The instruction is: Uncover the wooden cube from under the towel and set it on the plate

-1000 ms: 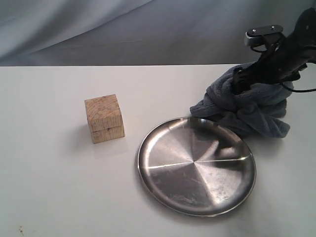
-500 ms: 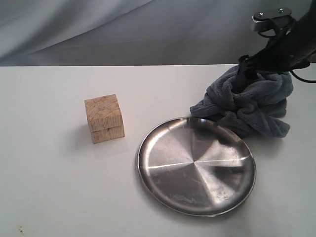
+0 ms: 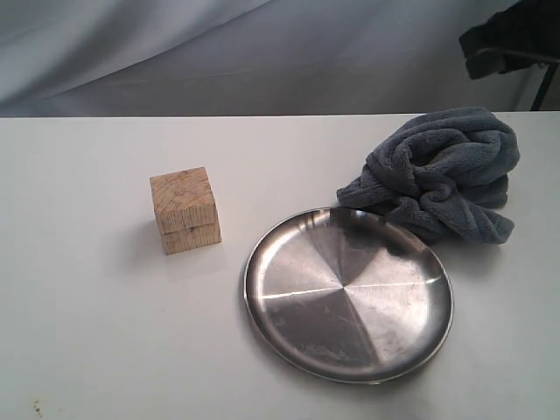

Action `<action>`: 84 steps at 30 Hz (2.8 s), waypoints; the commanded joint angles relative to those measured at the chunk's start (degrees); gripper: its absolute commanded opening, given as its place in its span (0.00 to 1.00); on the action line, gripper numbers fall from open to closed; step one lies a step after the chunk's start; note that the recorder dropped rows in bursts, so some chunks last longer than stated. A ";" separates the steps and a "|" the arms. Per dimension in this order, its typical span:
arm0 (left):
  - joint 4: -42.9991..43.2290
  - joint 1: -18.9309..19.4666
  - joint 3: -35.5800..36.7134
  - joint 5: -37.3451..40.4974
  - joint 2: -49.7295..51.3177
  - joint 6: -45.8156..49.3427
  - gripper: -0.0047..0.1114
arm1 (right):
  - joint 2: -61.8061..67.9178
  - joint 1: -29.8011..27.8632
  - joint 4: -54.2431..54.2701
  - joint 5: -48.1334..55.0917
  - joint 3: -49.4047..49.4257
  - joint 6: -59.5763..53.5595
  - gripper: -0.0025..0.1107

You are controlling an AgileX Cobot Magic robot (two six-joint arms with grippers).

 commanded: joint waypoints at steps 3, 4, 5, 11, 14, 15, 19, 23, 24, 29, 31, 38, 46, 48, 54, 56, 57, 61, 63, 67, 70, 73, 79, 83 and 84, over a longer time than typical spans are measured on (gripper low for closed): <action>0.01 0.07 0.23 -0.41 -0.24 -0.26 0.04 | -7.45 0.13 1.77 3.13 0.06 -0.06 0.06; 0.01 0.07 0.23 -0.41 -0.24 -0.26 0.04 | -8.25 0.13 1.76 3.57 0.06 -0.06 0.03; 0.01 0.07 0.23 -0.41 -0.24 -0.26 0.04 | -9.23 0.13 1.76 3.99 0.18 -0.22 0.02; 0.01 0.07 0.23 -0.41 -0.24 -0.26 0.04 | -18.27 0.13 1.76 -3.78 8.88 -0.80 0.02; 0.01 0.07 0.23 -0.41 -0.24 -0.26 0.04 | -24.31 0.13 1.99 -12.21 16.99 -0.80 0.02; 0.01 0.07 0.23 -0.41 -0.24 -0.26 0.04 | -26.57 0.13 2.43 -15.21 20.21 -0.80 0.02; 0.01 0.07 0.23 -0.41 -0.24 -0.26 0.04 | -35.27 0.13 7.68 -22.45 32.94 -4.22 0.02; 0.01 0.07 0.23 -0.41 -0.24 -0.26 0.04 | -43.45 0.13 20.34 -33.18 43.94 -12.48 0.02; 0.01 0.07 0.23 -0.41 -0.24 -0.26 0.04 | -46.08 0.13 23.49 -35.90 46.86 -14.51 0.02; 0.01 0.07 0.23 -0.41 -0.24 -0.26 0.04 | -55.01 0.13 28.13 -37.64 55.82 -17.73 0.02; 0.01 0.07 0.23 -0.41 -0.24 -0.26 0.04 | -58.57 0.13 28.27 -36.97 59.37 -17.89 0.02; 0.01 0.07 0.23 -0.41 -0.24 -0.26 0.04 | -68.41 0.13 29.47 -40.08 65.71 -17.94 0.02; 0.01 0.07 0.23 -0.41 -0.24 -0.26 0.04 | -70.72 0.13 29.47 -40.21 67.11 -17.94 0.02; 0.01 0.07 0.23 -0.41 -0.24 -0.26 0.04 | -70.69 0.13 29.47 -40.21 67.11 -17.32 0.02; 0.01 0.07 0.23 -0.41 -0.24 -0.26 0.04 | -70.69 0.13 29.58 -40.57 67.11 -17.30 0.02; 0.01 0.07 0.23 -0.41 -0.24 -0.26 0.04 | -72.48 -0.68 29.34 -41.71 67.11 -17.52 0.02; 0.01 0.07 0.23 -0.41 -0.24 -0.26 0.04 | -73.94 -1.66 29.34 -41.38 67.11 -17.52 0.02; 0.01 0.07 0.23 -0.41 -0.24 -0.26 0.04 | -81.37 -6.95 29.34 -41.06 68.70 -17.52 0.02; 0.01 0.07 0.23 -0.41 -0.24 -0.26 0.04 | -85.14 -8.45 29.34 -41.18 69.94 -17.52 0.02; 0.01 0.07 0.23 -0.41 -0.24 -0.26 0.04 | -91.79 -10.20 29.34 -41.05 72.77 -17.52 0.02; 0.01 0.07 0.23 -0.41 -0.24 -0.26 0.04 | -92.01 -10.81 29.34 -41.16 75.28 -17.52 0.02; 0.01 0.07 0.23 -0.41 -0.24 -0.25 0.04 | -92.01 -10.81 29.12 -41.42 77.46 -17.52 0.02; 0.01 0.07 0.23 -0.41 -0.24 -0.25 0.04 | -92.01 -10.81 29.12 -42.13 78.37 -17.52 0.02; 0.01 0.07 0.23 -0.41 -0.24 -0.25 0.04 | -92.01 -10.81 29.12 -42.42 78.37 -17.52 0.02; 0.01 0.07 0.23 -0.41 -0.24 -0.25 0.04 | -92.01 -10.81 29.12 -42.06 78.37 -17.52 0.02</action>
